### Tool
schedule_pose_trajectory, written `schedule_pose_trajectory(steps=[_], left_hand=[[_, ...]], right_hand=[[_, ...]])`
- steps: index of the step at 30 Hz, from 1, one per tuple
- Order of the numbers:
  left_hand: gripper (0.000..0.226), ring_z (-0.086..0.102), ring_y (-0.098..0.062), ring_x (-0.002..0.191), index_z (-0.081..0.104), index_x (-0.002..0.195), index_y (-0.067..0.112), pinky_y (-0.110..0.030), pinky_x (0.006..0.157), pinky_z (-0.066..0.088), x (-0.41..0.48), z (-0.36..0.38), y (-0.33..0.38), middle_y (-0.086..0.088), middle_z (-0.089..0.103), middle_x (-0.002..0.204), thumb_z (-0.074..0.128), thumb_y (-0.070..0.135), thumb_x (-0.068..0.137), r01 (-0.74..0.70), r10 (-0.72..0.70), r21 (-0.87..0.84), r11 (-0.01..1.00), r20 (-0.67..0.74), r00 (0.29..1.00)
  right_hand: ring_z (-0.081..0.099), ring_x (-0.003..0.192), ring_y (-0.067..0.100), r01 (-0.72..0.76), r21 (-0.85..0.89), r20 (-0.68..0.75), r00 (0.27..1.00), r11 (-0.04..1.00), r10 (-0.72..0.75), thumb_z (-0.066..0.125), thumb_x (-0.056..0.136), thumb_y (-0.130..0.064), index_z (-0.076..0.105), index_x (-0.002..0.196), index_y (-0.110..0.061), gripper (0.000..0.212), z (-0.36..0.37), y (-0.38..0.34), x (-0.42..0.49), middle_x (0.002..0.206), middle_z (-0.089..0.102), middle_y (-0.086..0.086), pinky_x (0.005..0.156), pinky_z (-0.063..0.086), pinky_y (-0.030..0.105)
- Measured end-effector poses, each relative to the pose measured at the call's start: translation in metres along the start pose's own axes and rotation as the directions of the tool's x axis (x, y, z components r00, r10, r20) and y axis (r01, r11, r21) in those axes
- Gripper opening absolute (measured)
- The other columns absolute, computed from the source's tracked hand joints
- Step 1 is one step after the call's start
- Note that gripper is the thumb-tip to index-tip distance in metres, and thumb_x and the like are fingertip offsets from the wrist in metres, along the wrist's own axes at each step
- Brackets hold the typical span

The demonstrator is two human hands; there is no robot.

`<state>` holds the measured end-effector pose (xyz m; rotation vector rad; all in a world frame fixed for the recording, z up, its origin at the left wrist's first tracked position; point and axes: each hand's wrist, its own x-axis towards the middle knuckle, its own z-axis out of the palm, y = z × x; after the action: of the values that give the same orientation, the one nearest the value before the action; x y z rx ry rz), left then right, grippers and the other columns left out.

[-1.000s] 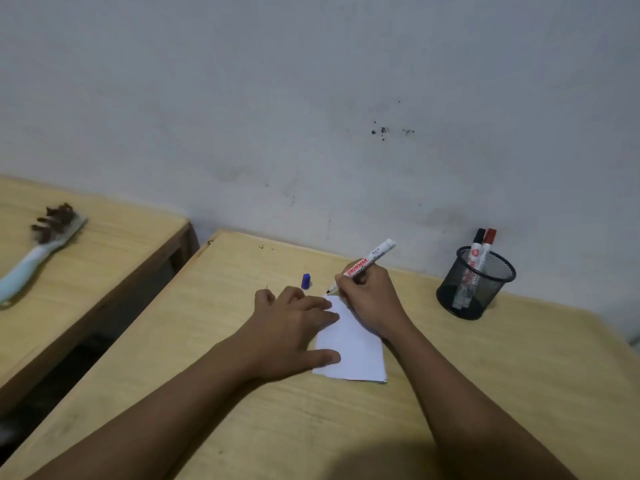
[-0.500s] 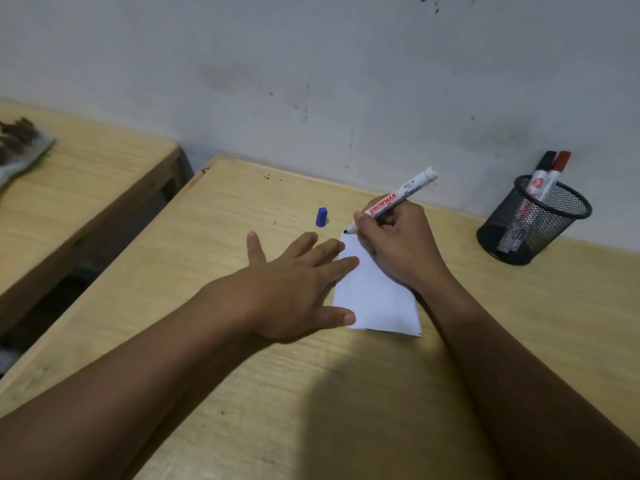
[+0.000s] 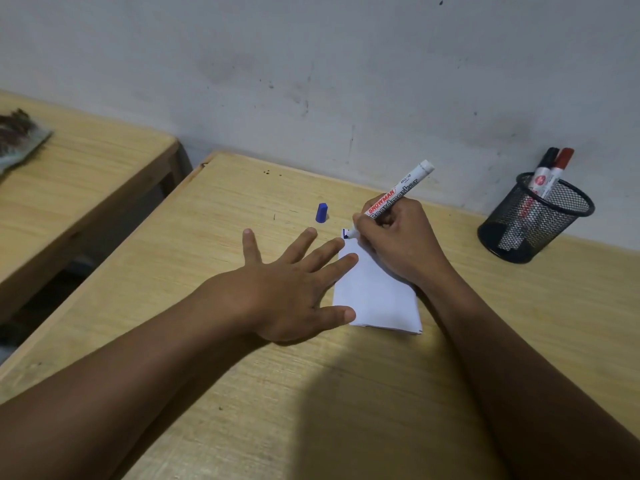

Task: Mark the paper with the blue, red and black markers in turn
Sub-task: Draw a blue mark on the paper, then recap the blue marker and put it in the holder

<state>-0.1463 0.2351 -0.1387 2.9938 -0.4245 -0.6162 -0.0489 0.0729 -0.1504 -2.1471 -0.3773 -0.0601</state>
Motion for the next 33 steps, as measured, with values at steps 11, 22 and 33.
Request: schedule_pose_trajectory(steps=[11,22,33], left_hand=[[0.071,0.038,-0.005,0.125,0.049,0.123,0.035,-0.069,0.112,0.005,-0.004,-0.005,-0.010,0.018,0.049,0.126,0.057,0.080,0.069,-0.082,-0.010,-0.256,0.963,-0.338,0.941],[0.019,0.060,-0.017,0.094,0.071,0.088,0.030,-0.041,0.081,0.024,0.045,-0.044,-0.021,0.013,0.064,0.076,0.057,0.043,0.090,0.122,-0.296,-0.343,0.931,-0.517,0.803],[0.016,0.071,-0.005,0.091,0.078,0.102,0.012,-0.014,0.080,0.054,-0.019,-0.118,0.080,0.001,0.078,0.096,0.074,0.013,0.086,-0.573,-0.180,-0.735,0.362,-0.658,0.731]], right_hand=[[0.052,0.048,0.016,-0.070,0.556,-0.114,0.981,0.828,0.159,0.065,0.093,-0.011,0.066,0.085,-0.005,0.010,-0.018,-0.006,-0.001,0.064,0.064,0.011,0.044,0.039,0.027],[0.051,0.048,0.017,-0.004,0.522,-0.156,0.983,0.853,0.101,0.065,0.094,-0.011,0.066,0.086,-0.005,0.010,-0.060,-0.035,-0.031,0.066,0.065,0.009,0.041,0.039,0.022],[0.053,0.048,0.015,0.118,0.563,-0.299,0.952,0.818,0.069,0.064,0.095,-0.014,0.069,0.084,-0.008,0.014,-0.137,-0.092,-0.073,0.066,0.070,0.005,0.045,0.036,0.027]])
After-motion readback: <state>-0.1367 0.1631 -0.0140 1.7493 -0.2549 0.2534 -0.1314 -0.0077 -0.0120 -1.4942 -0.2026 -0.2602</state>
